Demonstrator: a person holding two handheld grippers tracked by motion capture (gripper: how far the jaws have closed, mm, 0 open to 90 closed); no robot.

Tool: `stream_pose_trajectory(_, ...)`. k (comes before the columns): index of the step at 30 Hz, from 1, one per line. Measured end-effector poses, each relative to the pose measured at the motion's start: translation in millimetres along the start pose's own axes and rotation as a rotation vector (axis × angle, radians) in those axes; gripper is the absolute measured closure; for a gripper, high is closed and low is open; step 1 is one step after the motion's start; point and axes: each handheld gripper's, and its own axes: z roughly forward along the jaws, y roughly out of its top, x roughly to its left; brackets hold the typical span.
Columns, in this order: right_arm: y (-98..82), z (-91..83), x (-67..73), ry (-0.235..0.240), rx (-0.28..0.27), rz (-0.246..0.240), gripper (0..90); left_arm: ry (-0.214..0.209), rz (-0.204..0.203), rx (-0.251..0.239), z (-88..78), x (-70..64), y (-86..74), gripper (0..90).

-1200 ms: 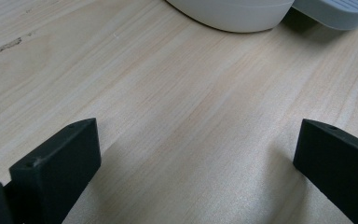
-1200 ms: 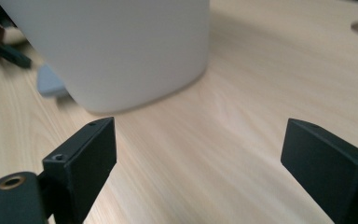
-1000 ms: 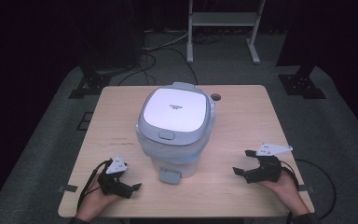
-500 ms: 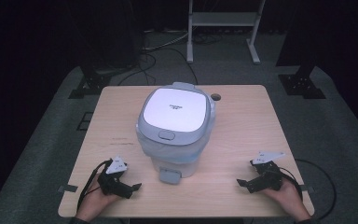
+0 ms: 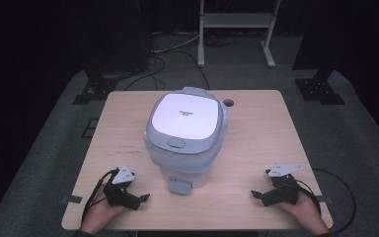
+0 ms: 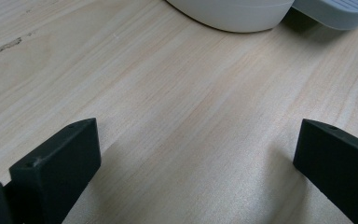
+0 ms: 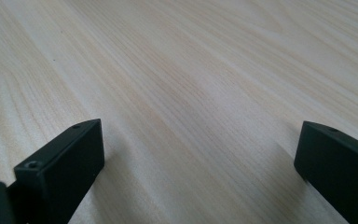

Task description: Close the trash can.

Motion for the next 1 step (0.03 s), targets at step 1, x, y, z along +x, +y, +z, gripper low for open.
stream_pose_trajectory(1, -0.1, -0.1, 0.0, -0.001, 0.0, 0.0, 0.6, 0.0, 0.0, 0.0, 0.0, 0.0, 0.0, 0.0)
